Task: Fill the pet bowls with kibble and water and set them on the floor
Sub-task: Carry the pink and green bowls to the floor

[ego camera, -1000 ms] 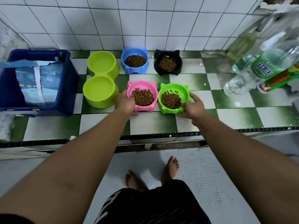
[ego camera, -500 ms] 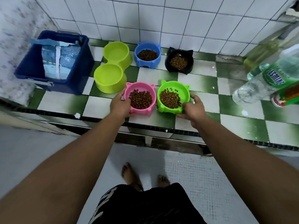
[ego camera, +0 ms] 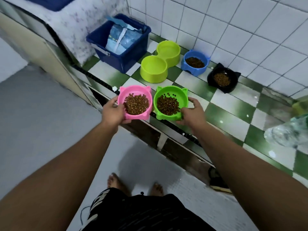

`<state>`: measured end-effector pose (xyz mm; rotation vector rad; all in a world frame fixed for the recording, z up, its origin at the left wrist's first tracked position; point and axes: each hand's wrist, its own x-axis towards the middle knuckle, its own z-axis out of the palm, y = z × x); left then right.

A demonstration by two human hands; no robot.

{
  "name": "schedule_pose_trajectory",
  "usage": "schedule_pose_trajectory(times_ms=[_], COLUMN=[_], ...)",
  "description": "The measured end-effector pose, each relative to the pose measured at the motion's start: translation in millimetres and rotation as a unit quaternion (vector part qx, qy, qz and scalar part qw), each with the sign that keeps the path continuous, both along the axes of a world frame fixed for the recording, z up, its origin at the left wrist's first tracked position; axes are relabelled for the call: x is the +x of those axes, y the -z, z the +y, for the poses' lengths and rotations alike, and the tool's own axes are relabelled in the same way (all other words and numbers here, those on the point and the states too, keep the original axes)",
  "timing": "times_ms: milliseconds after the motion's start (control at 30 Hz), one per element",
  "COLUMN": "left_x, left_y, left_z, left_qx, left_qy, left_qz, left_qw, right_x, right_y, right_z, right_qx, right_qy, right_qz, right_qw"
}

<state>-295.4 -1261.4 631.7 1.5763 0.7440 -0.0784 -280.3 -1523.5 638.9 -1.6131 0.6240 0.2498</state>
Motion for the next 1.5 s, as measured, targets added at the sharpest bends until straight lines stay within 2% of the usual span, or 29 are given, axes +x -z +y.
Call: schedule_pose_trajectory(times_ms=[100,467,800,1100,1500], left_x=[-18.0,-92.9,-115.5,-68.5,71.1], left_y=[0.2,-4.2,-31.6,-36.1,-43.9], left_z=[46.4,241.6,448.1,596.9,768.4], left_qx=[0.018,-0.001,0.006,0.008,0.000], left_qy=[-0.052,-0.243,-0.324,-0.382,-0.460], left_qz=[0.014,-0.018,-0.042,-0.044,-0.063], left_qw=[0.998,0.970,0.945,0.923,0.886], right_x=[6.0,19.7,29.4,95.2,258.4], right_y=[-1.6,-15.0,-34.0,-49.5,-41.3], right_z=[45.6,269.6,506.6,670.4,874.3], right_qx=[0.011,0.051,0.097,0.114,0.080], right_qy=[-0.055,-0.237,-0.271,-0.332,-0.401], right_qz=[-0.002,-0.033,-0.035,-0.039,-0.051], right_qw=[0.998,0.970,0.957,0.935,0.911])
